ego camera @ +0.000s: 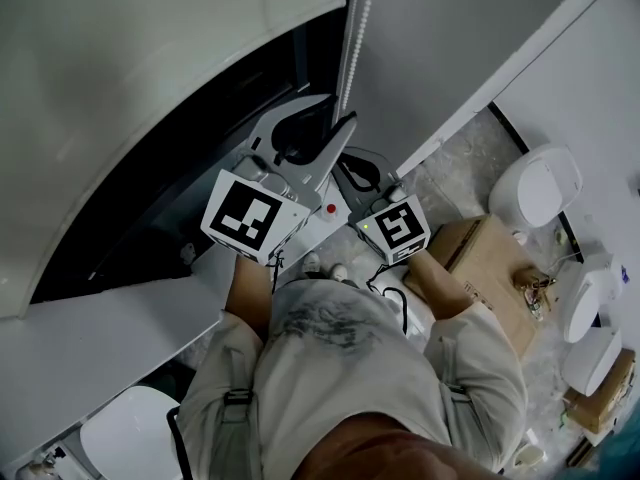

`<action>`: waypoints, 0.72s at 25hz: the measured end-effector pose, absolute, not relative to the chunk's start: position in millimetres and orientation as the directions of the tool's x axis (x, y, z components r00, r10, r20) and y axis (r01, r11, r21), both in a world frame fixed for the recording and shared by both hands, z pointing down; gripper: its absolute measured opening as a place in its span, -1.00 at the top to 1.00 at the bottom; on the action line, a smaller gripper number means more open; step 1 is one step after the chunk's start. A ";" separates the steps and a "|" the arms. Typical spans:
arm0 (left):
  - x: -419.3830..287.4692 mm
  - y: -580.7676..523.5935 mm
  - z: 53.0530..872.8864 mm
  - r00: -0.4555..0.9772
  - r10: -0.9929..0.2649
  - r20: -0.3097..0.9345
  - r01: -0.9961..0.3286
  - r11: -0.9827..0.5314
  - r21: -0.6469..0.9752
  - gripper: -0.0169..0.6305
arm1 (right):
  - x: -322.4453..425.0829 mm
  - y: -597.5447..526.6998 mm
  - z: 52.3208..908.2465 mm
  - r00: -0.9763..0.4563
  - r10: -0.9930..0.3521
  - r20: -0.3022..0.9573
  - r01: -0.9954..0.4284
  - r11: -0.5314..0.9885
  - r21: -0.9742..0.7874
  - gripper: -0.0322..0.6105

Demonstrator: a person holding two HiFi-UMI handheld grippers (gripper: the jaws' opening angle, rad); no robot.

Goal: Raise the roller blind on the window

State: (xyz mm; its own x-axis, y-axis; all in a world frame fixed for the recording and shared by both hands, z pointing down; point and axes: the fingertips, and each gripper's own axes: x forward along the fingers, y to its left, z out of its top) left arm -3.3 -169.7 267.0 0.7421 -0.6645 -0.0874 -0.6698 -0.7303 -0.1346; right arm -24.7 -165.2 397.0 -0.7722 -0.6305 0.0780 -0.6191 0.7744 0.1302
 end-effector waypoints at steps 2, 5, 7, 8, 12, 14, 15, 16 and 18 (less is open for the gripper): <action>-0.6 -173.7 259.0 0.741 -0.664 -0.097 -0.671 -0.729 -0.137 0.61 | -25.7 -163.8 396.4 -0.774 -0.629 0.078 -0.617 0.776 0.131 0.87; 3.1 -178.6 249.4 0.736 -0.667 -0.115 -0.677 -0.724 -0.133 0.67 | -25.8 -162.3 395.5 -0.776 -0.626 0.076 -0.614 0.778 0.132 0.87; 3.7 -179.3 247.5 0.733 -0.670 -0.121 -0.681 -0.720 -0.133 0.83 | -26.6 -161.6 395.8 -0.777 -0.624 0.076 -0.613 0.779 0.133 0.87; 4.3 -179.2 247.6 0.733 -0.670 -0.120 -0.680 -0.720 -0.134 0.85 | -27.0 -161.5 396.1 -0.778 -0.624 0.076 -0.612 0.780 0.134 0.87; 5.6 -178.7 245.9 0.720 -0.680 -0.139 -0.694 -0.707 -0.138 0.87 | -28.2 -161.5 399.2 -0.780 -0.620 0.084 -0.608 0.783 0.135 0.87; 6.0 -177.6 248.0 0.720 -0.679 -0.143 -0.694 -0.708 -0.134 0.88 | -28.6 -161.3 404.5 -0.780 -0.618 0.097 -0.605 0.785 0.135 0.87; 5.7 -177.0 253.1 0.723 -0.679 -0.129 -0.691 -0.711 -0.131 0.88 | -28.8 -161.1 408.3 -0.780 -0.616 0.106 -0.603 0.787 0.135 0.87; 4.7 -176.5 260.6 0.726 -0.680 -0.106 -0.688 -0.715 -0.126 0.88 | -29.0 -160.8 412.7 -0.780 -0.614 0.116 -0.601 0.788 0.133 0.87; 2.0 -175.6 275.5 0.728 -0.683 -0.064 -0.685 -0.720 -0.111 0.88 | -29.0 -160.0 422.0 -0.779 -0.612 0.135 -0.599 0.791 0.129 0.87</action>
State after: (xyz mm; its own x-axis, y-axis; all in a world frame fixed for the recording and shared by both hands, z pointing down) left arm 2.0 -175.6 275.5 0.7276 -0.6831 -0.0639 -0.6854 -0.7197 -0.1107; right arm -29.0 -160.0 422.0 -0.7793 -0.6121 0.1346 -0.5987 0.7906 0.1285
